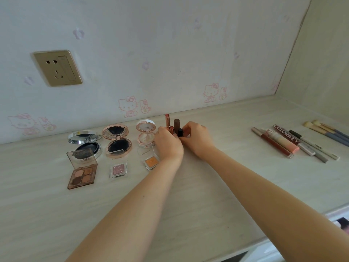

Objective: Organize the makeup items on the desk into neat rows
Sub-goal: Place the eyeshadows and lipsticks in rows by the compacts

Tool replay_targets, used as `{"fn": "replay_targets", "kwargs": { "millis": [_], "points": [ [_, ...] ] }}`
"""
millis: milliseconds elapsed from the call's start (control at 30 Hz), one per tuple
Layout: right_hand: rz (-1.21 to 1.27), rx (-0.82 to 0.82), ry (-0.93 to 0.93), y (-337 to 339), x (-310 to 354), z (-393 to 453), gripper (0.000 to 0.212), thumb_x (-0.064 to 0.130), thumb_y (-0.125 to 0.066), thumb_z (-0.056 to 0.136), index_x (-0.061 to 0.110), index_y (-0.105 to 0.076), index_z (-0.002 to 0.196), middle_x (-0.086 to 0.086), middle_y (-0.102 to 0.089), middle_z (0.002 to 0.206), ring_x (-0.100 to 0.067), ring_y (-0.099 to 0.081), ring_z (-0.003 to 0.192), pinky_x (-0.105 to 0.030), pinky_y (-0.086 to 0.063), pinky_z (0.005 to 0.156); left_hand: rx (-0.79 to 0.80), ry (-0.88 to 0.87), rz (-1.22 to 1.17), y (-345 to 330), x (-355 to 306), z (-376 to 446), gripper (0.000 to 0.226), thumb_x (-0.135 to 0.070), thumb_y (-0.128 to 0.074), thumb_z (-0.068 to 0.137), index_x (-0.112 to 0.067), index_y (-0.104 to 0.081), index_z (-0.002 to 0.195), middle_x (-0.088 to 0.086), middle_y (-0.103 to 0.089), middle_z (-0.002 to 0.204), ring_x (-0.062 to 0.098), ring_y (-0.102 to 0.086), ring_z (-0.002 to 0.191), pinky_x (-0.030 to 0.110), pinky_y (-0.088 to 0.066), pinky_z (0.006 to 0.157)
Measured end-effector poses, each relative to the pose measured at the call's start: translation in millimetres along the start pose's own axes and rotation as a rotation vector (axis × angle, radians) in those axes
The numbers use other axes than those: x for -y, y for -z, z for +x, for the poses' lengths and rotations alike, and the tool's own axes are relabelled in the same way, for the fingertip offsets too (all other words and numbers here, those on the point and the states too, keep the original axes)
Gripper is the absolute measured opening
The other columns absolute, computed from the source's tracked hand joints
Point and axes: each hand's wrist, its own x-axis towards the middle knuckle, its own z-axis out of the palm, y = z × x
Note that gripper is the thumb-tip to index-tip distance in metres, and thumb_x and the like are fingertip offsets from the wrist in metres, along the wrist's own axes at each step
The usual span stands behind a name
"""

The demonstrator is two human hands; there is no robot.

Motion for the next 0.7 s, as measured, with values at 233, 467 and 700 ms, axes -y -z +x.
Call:
{"fn": "replay_targets", "kwargs": {
  "millis": [233, 467, 700],
  "points": [
    [0.009, -0.004, 0.011, 2, -2, -3, 0.034, 0.032, -0.070, 0.079, 0.016, -0.058, 0.106, 0.003, -0.066, 0.092, -0.014, -0.053, 0.091, -0.027, -0.042, 0.068, -0.009, -0.061, -0.059, 2, 8, -13, 0.024, -0.005, -0.059, 0.085, -0.003, -0.055, 0.109, 0.013, -0.060, 0.111, 0.027, -0.054, 0.106, 0.029, -0.039, 0.086],
    [-0.026, 0.000, 0.011, 3, -1, -6, 0.036, 0.031, -0.071, 0.079, 0.016, -0.058, 0.108, 0.003, -0.066, 0.094, -0.015, -0.051, 0.096, -0.028, -0.041, 0.071, 0.043, -0.070, -0.101, 9, 14, -14, 0.030, -0.005, -0.061, 0.079, -0.006, -0.058, 0.109, 0.008, -0.061, 0.107, 0.023, -0.058, 0.100, 0.032, -0.047, 0.086],
    [-0.046, 0.034, -0.007, 13, 2, -12, 0.043, 0.027, -0.071, 0.082, 0.013, -0.054, 0.118, -0.001, -0.063, 0.104, -0.016, -0.055, 0.098, -0.029, -0.046, 0.081, 0.056, -0.096, -0.090, 13, 10, -21, 0.034, -0.006, -0.063, 0.082, -0.005, -0.053, 0.115, 0.009, -0.057, 0.114, 0.022, -0.053, 0.106, 0.021, -0.036, 0.081]
  ]
}}
